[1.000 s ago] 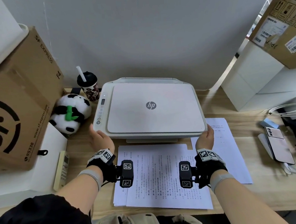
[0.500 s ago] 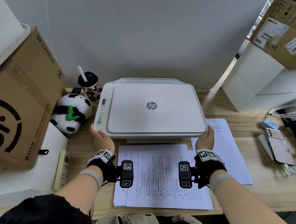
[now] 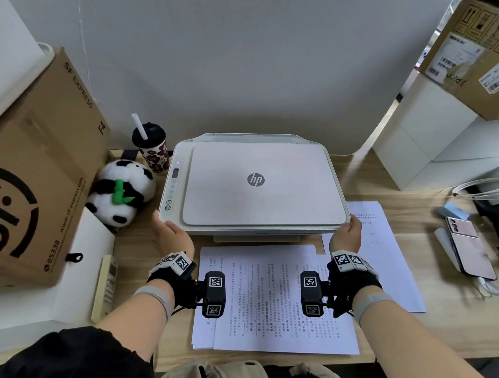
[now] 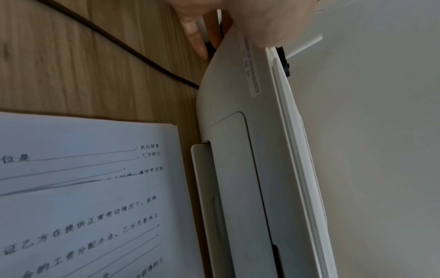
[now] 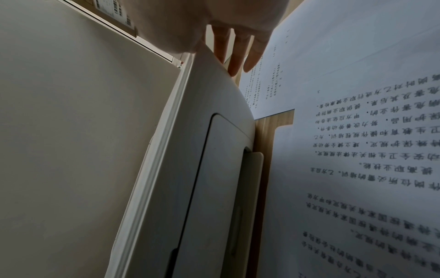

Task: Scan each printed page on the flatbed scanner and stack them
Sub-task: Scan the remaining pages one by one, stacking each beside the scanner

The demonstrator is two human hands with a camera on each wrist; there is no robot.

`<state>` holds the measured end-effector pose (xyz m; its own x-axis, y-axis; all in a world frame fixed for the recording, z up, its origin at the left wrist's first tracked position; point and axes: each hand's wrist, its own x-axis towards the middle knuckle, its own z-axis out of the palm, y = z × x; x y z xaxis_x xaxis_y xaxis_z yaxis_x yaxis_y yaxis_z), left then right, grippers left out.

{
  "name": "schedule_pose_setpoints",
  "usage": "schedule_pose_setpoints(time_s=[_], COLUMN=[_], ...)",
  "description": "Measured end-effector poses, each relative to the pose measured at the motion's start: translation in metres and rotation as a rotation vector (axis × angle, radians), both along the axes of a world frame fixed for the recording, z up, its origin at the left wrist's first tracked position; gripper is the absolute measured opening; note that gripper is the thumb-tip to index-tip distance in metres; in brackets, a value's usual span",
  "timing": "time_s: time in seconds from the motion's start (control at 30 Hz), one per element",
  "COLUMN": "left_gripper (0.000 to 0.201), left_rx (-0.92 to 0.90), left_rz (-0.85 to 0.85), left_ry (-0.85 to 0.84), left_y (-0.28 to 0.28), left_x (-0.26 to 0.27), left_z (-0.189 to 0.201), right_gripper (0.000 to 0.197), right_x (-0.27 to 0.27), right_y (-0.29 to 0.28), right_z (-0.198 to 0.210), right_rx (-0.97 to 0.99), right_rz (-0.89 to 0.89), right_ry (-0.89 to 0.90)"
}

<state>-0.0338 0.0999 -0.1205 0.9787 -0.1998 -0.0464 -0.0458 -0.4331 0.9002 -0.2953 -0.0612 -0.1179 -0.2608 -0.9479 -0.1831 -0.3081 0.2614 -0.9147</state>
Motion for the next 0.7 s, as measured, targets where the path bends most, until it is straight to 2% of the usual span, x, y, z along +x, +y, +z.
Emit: schedule_pose_setpoints(time_s=[0.7], left_gripper=[0.046], left_rx=[-0.036], left_rz=[0.03], left_ry=[0.052], left_y=[-0.003], left_x=[0.0035], left_z=[-0.0037], right_gripper=[0.038], right_x=[-0.0006], right_y=[-0.0017], right_z=[0.0039], right_rx=[0.021], right_rz=[0.014], right_ry=[0.049])
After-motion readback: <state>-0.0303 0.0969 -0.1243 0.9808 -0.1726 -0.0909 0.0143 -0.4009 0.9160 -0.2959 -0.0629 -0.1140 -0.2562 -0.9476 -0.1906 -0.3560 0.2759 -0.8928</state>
